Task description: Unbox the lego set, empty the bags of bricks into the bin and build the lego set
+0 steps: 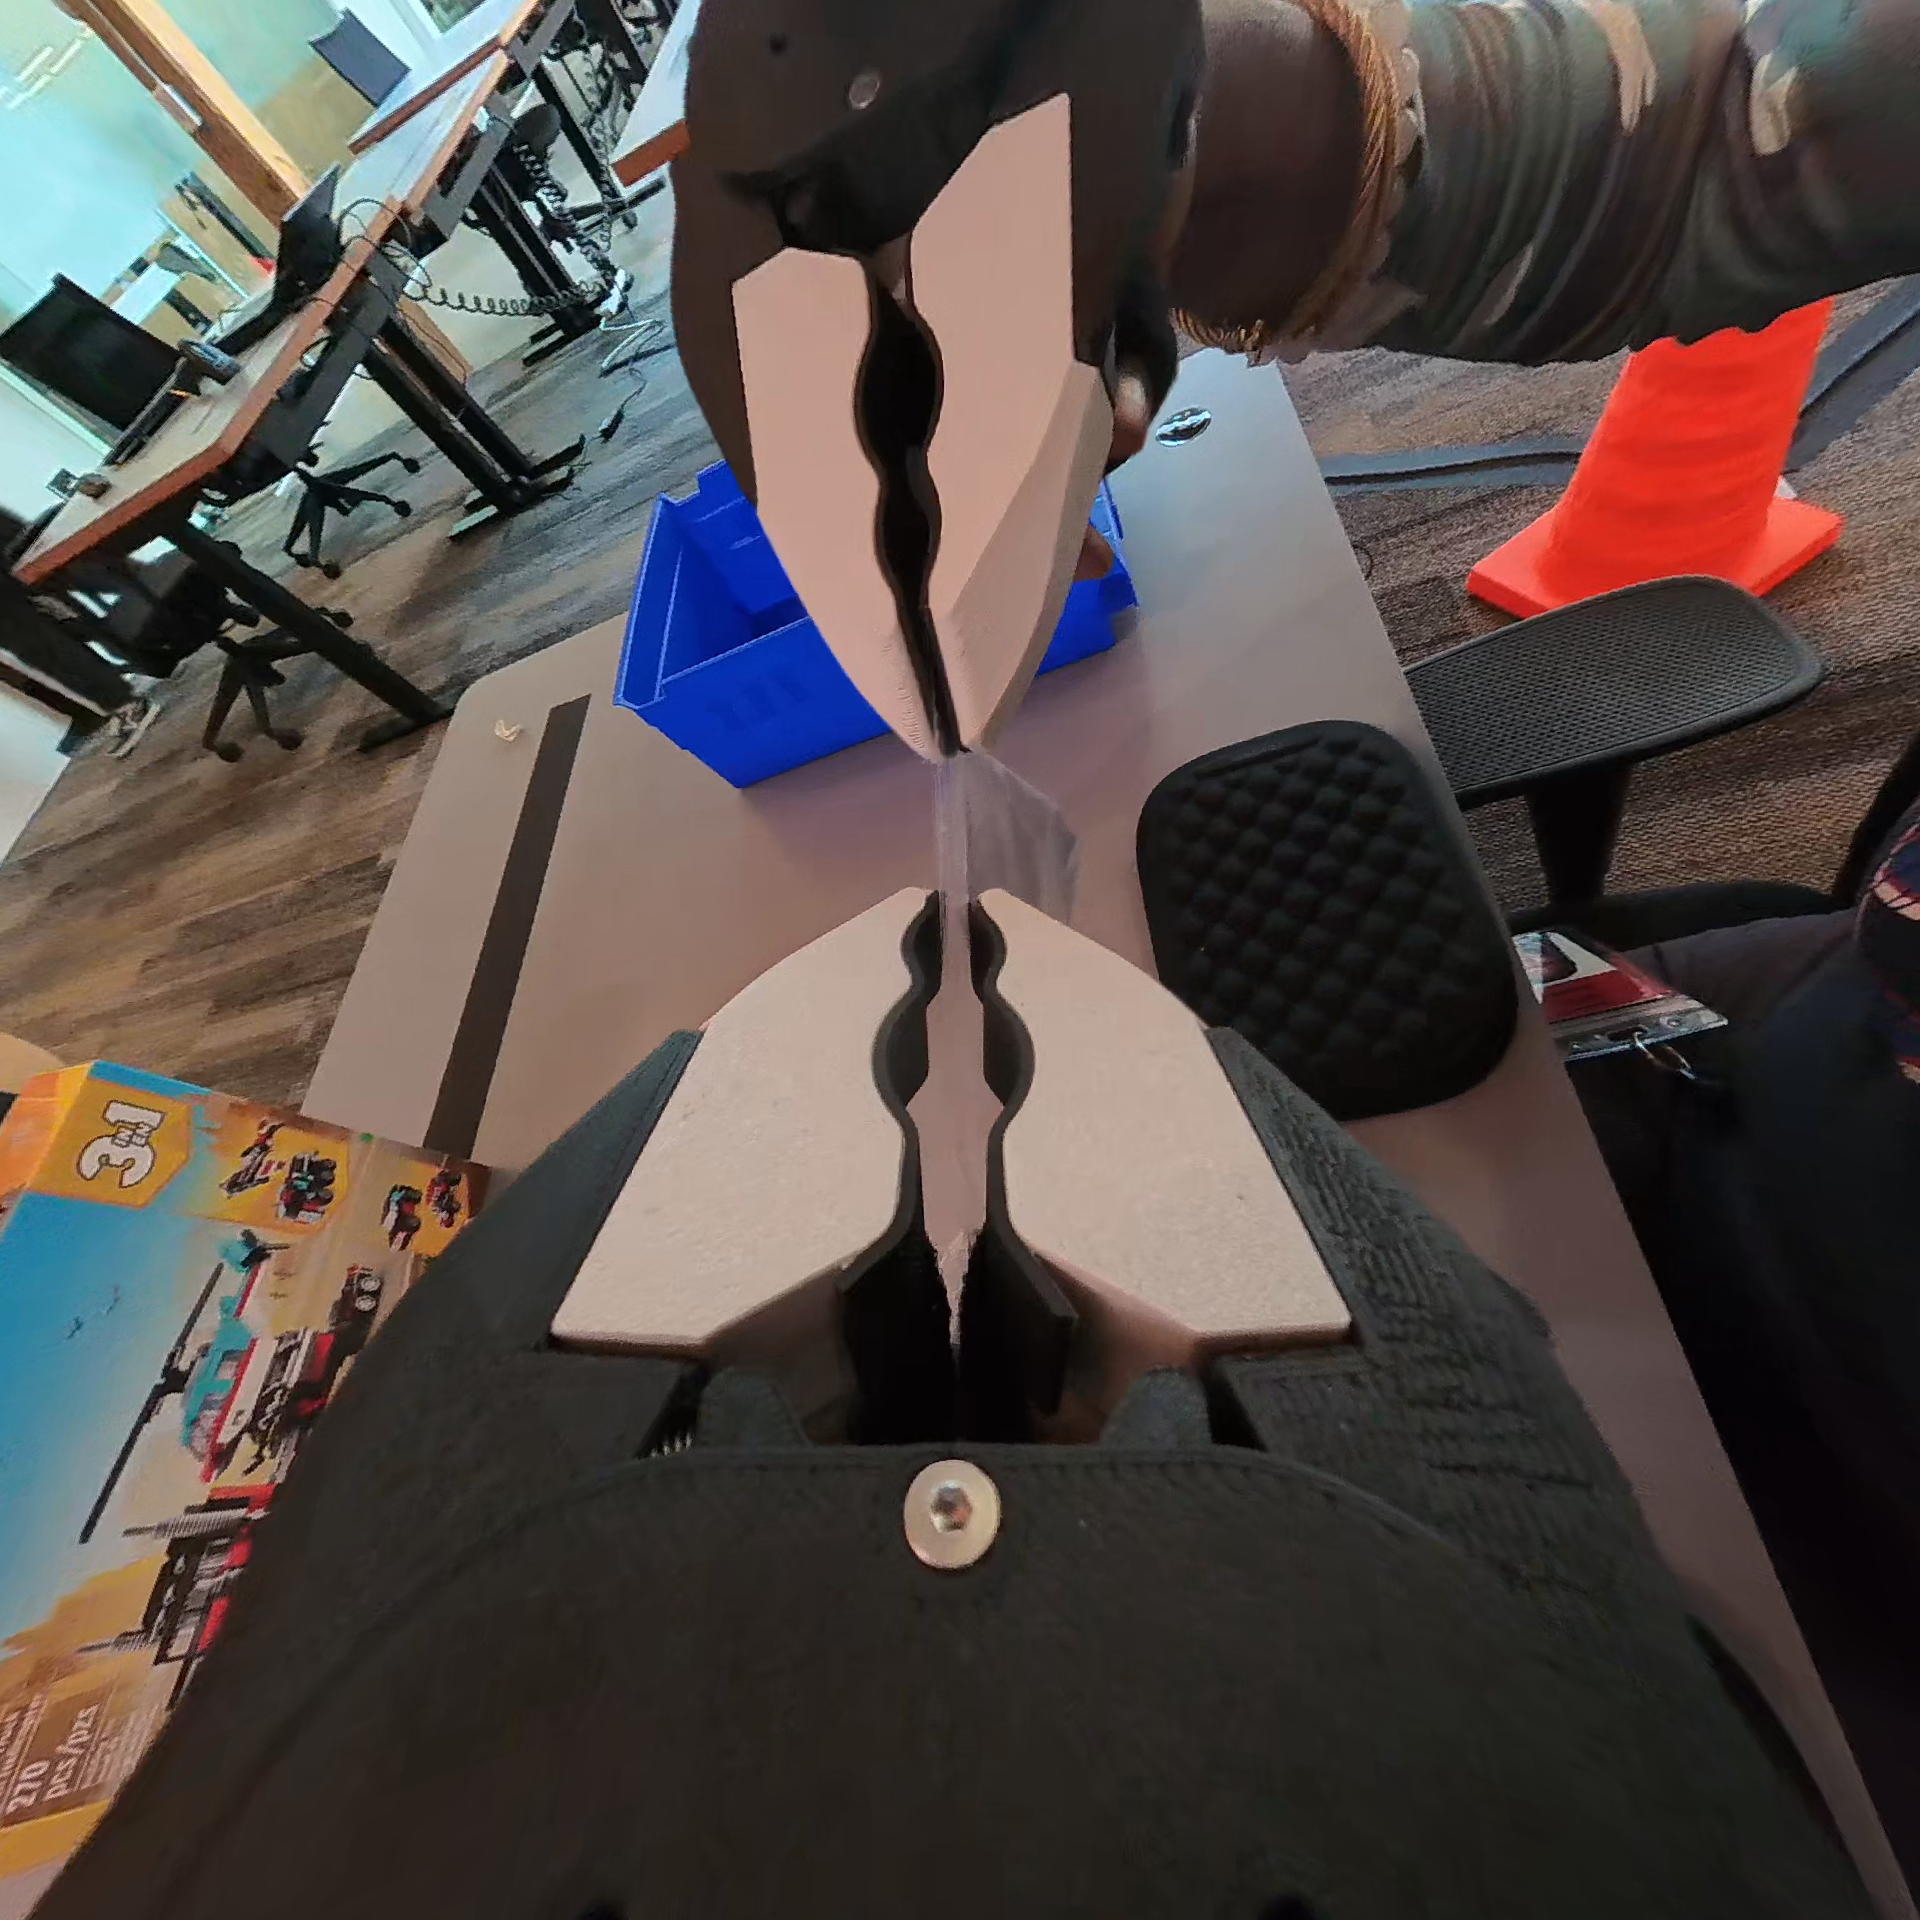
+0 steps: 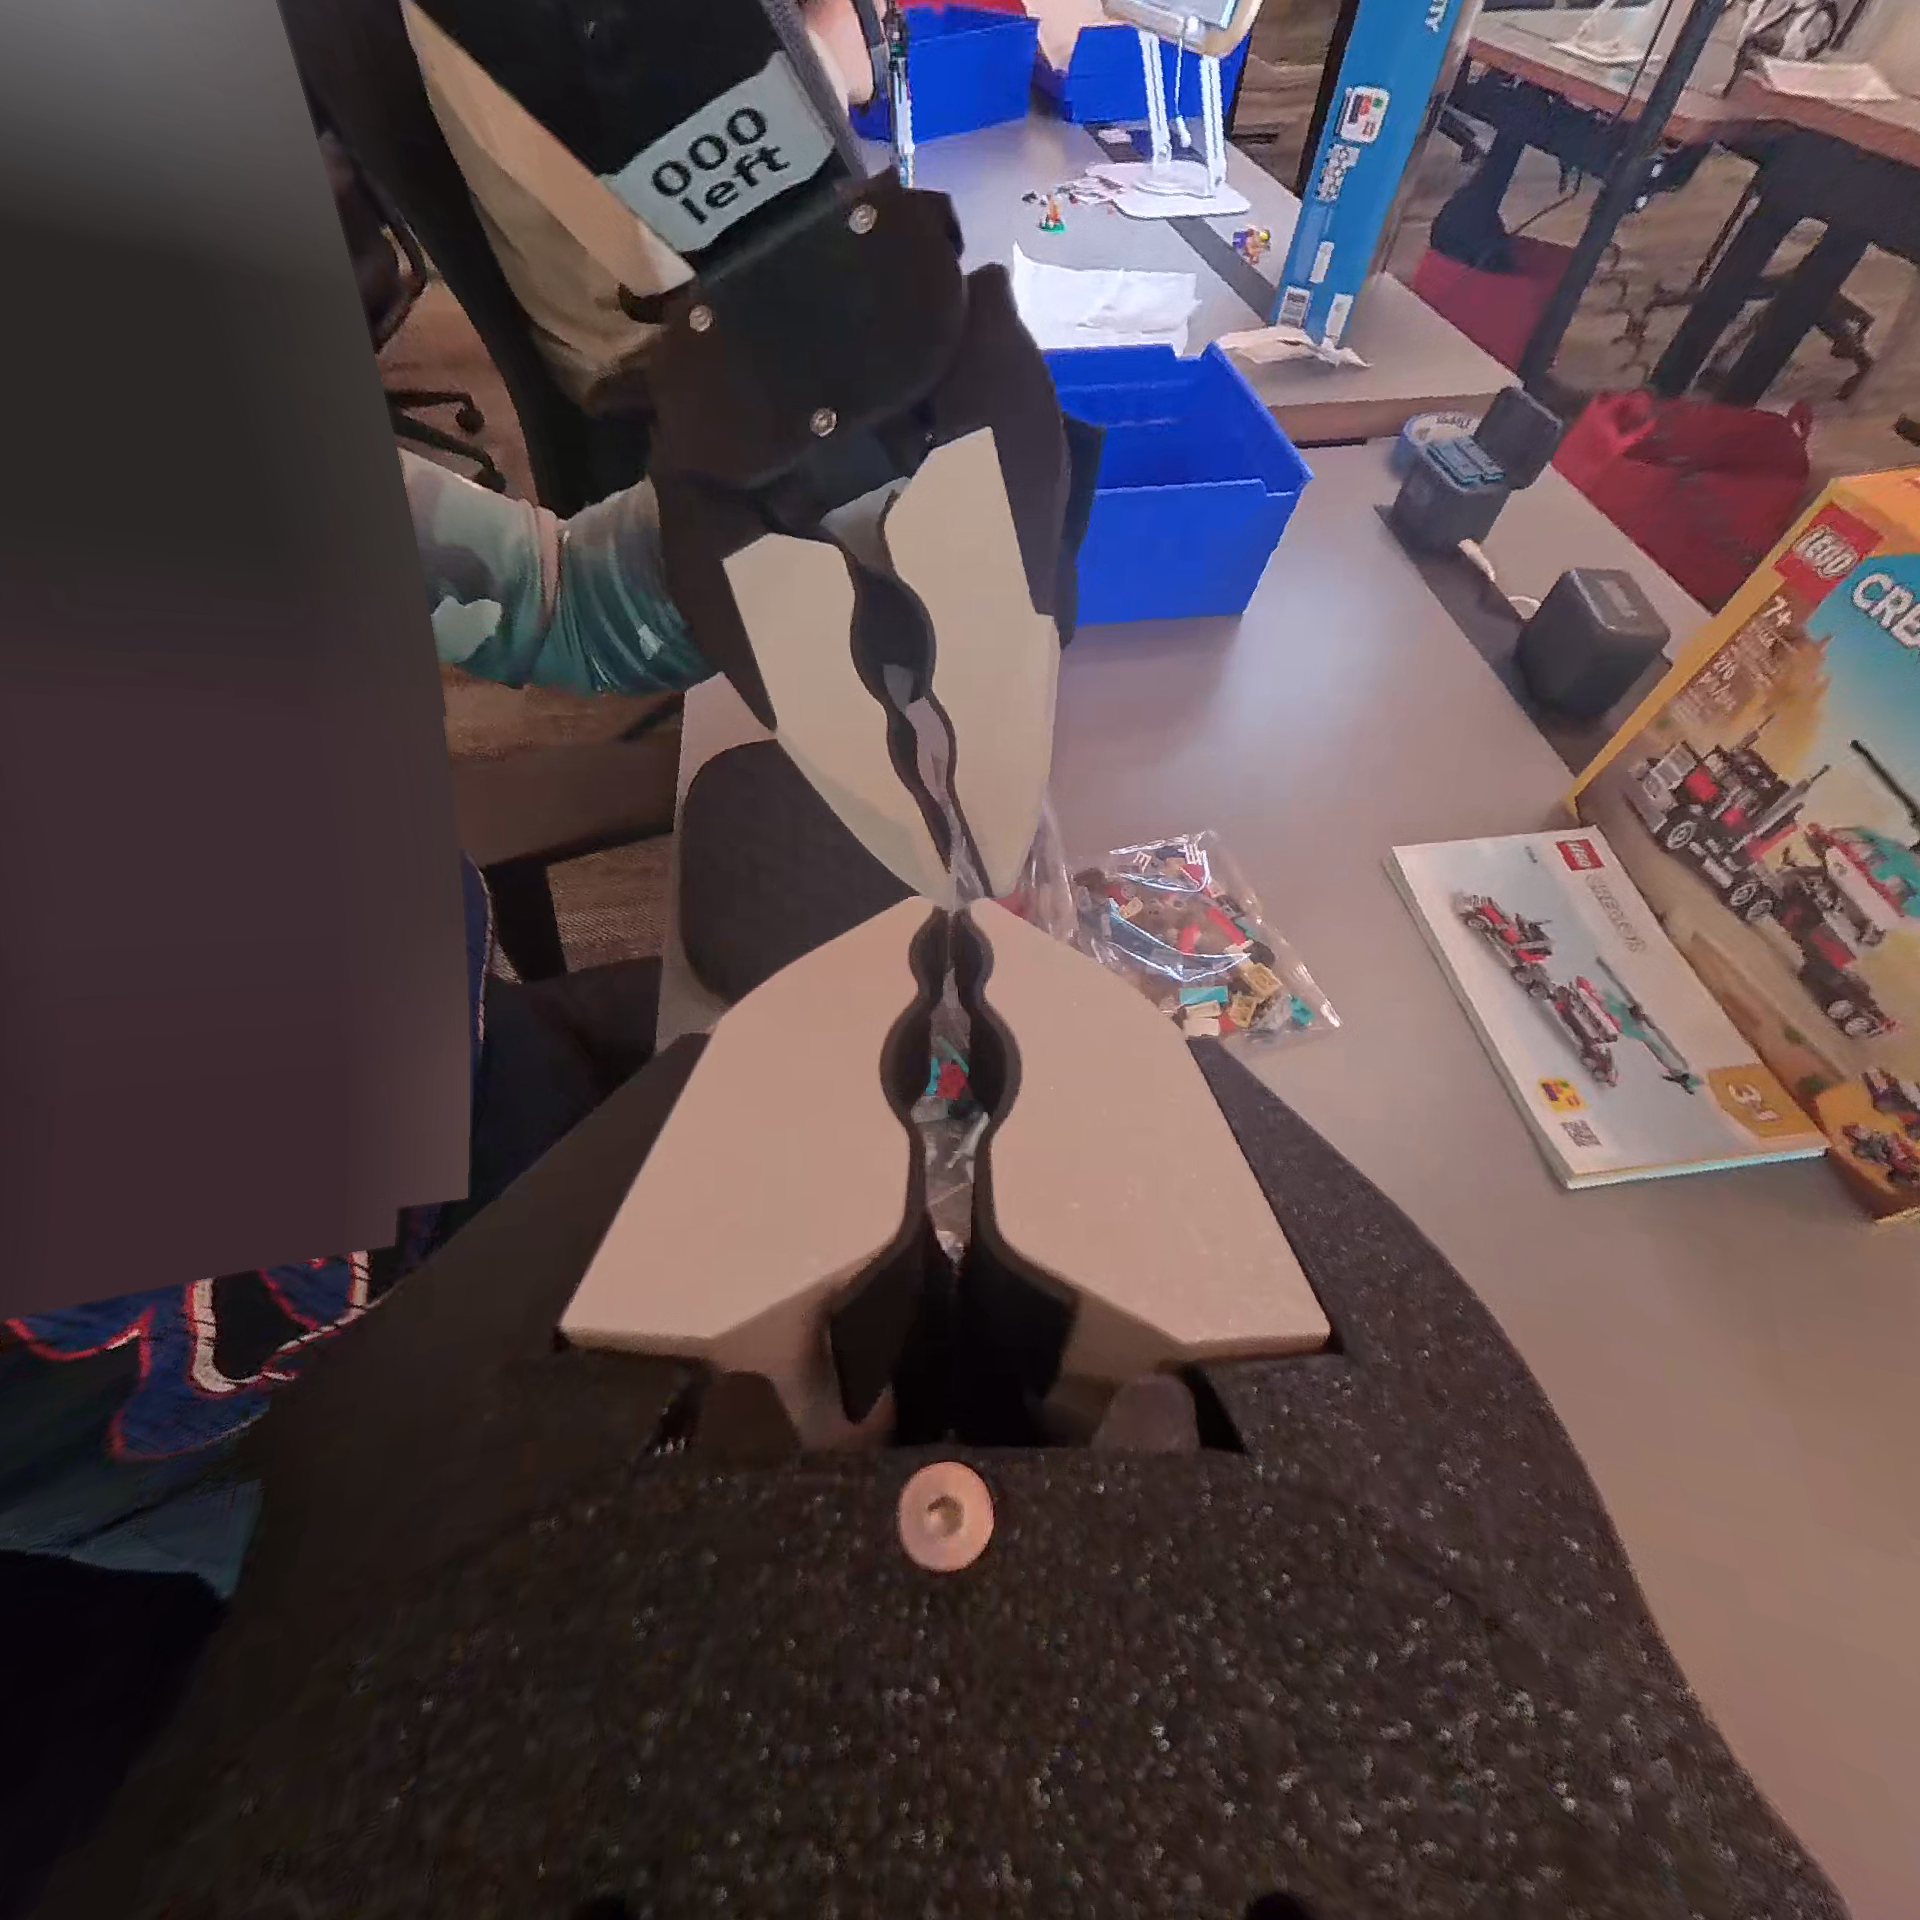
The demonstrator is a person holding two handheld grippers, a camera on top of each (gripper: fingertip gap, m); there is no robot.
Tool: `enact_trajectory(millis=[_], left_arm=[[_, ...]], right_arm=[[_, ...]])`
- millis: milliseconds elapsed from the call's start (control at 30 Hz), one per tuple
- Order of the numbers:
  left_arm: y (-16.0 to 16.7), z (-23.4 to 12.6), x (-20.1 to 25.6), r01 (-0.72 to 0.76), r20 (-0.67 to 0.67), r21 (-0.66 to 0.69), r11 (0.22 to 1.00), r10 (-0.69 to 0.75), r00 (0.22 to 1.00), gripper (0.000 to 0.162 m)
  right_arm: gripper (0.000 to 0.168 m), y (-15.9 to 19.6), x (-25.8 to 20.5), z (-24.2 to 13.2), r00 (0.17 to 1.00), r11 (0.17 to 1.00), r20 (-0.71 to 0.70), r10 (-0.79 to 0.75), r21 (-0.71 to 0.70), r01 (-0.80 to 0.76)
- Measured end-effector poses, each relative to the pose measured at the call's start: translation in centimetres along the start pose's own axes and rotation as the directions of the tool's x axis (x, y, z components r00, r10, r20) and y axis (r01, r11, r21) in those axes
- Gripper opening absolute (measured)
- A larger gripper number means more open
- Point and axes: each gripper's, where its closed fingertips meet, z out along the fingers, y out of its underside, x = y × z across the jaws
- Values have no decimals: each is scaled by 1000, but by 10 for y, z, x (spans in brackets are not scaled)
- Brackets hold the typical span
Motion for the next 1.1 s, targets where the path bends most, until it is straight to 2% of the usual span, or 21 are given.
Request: enact_trajectory(millis=[33,133,167,433,567,667,833,1000,1100], left_arm=[[-1,0,1,11,-11,4,1000,-11,1000,6],[-7,2,0,40,-34,13,999,-40,999,28],[-9,4,1,35,-43,10,999,-35,998,28],[-19,11,-2,-33,15,8,999,33,999,1],[-17,13,-1,-47,14,2,999,47,999,0],[-16,14,1,-32,-7,6,999,32,999,0],[-16,16,5,-20,-34,14,1000,21,999,0],[-15,16,8,-17,-34,22,1000,18,999,0],[-13,18,9,-48,13,21,999,47,999,0]], right_arm=[[0,0,1,0,1000,1000,-17,-26,-1,25],[0,1,5,-1,986,991,-92,-137,-19,136],[0,0,5,-1,981,986,-106,-165,-26,163],[0,3,4,-1,956,969,-167,-242,-84,231],[2,4,5,-1,941,959,-188,-282,-86,270],[7,-1,2,-4,898,923,-215,-383,-74,377],[8,4,2,-1,816,848,-231,-529,-182,498],[1,6,-3,1,856,874,-186,-482,-171,455],[0,10,-4,3,927,937,-152,-342,-134,323]])
